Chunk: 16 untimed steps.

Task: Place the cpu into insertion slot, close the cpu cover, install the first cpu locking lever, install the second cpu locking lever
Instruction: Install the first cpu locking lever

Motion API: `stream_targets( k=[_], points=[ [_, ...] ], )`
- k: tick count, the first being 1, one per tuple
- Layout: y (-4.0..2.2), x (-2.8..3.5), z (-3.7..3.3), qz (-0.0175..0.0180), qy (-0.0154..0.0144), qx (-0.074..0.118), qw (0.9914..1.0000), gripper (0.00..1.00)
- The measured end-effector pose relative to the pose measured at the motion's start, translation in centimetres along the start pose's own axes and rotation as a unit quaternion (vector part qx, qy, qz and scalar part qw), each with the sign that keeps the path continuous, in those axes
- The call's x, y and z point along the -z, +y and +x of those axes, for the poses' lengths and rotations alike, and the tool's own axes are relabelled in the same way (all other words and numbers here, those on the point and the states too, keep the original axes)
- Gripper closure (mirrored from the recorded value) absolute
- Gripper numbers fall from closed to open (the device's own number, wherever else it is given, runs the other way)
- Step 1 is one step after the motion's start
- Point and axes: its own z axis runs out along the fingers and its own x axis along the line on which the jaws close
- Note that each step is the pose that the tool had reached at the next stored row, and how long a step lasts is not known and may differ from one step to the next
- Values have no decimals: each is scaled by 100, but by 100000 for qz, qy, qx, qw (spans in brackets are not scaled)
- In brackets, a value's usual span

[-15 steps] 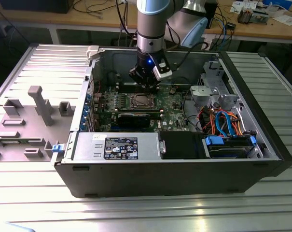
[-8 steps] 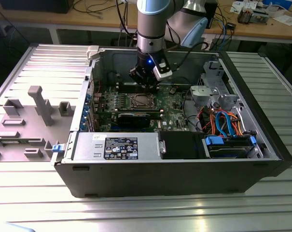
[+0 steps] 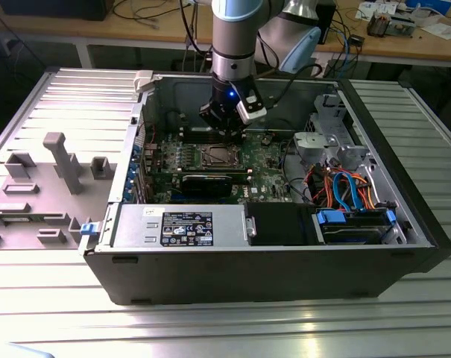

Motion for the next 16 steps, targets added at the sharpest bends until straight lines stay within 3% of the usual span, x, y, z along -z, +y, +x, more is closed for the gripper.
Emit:
stream_targets(
  k=[4, 16],
  points=[
    [-1, -9, -2, 302, 49, -2, 100000, 89],
    [-1, -36, -24, 525, 179, 6, 99998, 89]
  ],
)
